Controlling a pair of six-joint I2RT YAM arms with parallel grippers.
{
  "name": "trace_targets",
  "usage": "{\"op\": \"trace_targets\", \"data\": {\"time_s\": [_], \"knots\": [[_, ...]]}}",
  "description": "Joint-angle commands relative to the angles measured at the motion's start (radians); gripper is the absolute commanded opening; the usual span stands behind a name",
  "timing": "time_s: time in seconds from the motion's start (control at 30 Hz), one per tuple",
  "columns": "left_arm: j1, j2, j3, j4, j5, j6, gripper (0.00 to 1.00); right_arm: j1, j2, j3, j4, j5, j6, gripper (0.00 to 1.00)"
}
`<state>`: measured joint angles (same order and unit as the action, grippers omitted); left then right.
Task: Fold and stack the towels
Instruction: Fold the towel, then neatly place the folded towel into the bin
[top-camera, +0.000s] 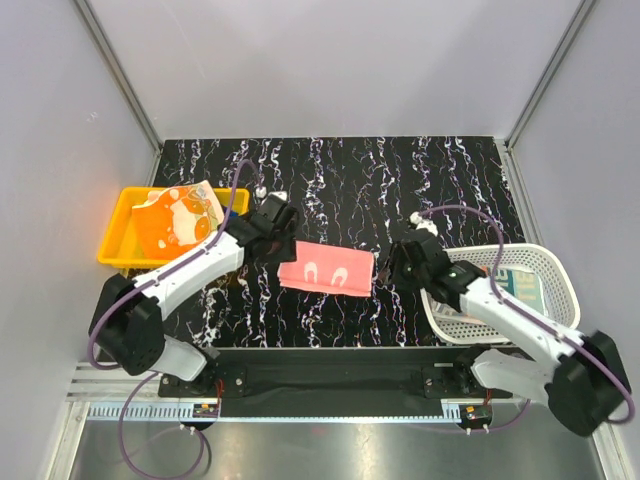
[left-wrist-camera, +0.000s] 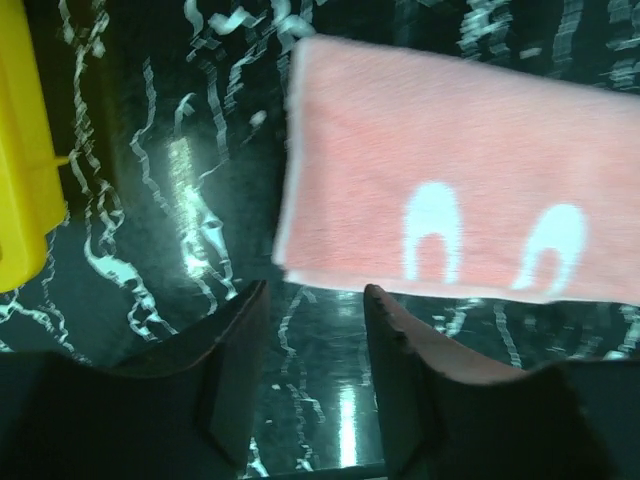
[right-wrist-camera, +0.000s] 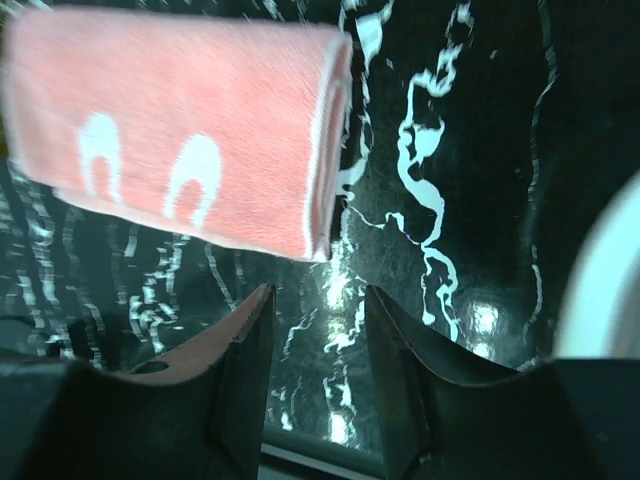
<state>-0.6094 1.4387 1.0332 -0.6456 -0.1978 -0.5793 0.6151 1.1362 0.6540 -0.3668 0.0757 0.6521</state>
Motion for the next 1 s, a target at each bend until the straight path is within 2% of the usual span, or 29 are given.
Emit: {"op": "trace_targets", "data": {"time_s": [0.0, 0.1, 0.17, 0.33, 0.5, 0.67, 0.97], "knots": [[-0.071, -0.009, 0.109, -0.014, -0.043, -0.034, 0.52, 0.008, -0.146, 0.114, -0.148, 0.11, -0.006, 0.48], [-0.211, 0.099, 0.201, 0.012, -0.089, -0.094, 0.57, 0.008, -0.289, 0.172, -0.23, 0.205, 0.004, 0.48], [-0.263, 0.21, 0.263, 0.014, -0.164, -0.138, 0.61, 0.008, -0.381, 0.22, -0.273, 0.222, -0.009, 0.49], [-0.384, 0.429, 0.471, 0.011, -0.209, -0.217, 0.63, 0.008, -0.498, 0.337, -0.371, 0.282, -0.035, 0.51], [-0.423, 0.606, 0.606, -0.031, -0.282, -0.295, 0.63, 0.008, -0.544, 0.441, -0.446, 0.285, -0.066, 0.51], [-0.447, 0.712, 0.712, -0.061, -0.282, -0.3, 0.64, 0.008, -0.572, 0.461, -0.48, 0.282, -0.08, 0.51], [-0.463, 0.796, 0.702, -0.108, -0.351, -0.344, 0.62, 0.009, -0.598, 0.449, -0.489, 0.257, -0.081, 0.52]]}}
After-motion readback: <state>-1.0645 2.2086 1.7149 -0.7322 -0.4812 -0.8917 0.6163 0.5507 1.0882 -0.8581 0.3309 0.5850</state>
